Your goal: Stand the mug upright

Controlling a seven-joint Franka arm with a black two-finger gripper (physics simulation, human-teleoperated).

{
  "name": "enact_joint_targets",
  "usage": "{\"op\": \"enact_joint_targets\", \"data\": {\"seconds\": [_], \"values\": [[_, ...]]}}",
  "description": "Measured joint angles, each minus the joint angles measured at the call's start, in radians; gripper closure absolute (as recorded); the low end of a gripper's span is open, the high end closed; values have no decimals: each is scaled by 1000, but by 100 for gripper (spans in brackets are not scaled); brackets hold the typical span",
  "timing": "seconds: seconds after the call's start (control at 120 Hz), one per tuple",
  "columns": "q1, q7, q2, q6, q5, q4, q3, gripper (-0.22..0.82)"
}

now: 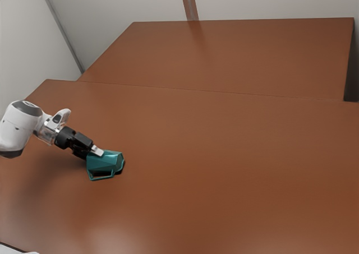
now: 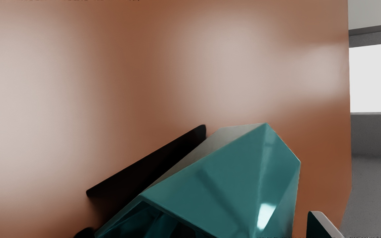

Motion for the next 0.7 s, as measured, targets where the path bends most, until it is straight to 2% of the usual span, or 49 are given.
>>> {"op": "enact_joint_targets", "data": {"seconds": [0.1, 0.233, 0.367, 0.533, 0.7], "values": [[0, 12, -5, -13, -2, 2, 0, 41], [8, 25, -10, -32, -4, 9, -1, 49], [9, 37, -11, -44, -4, 11, -3, 63], [9, 49, -22, -50, -4, 12, -7, 69], [3, 56, -87, -50, 0, 11, -26, 76]]}}
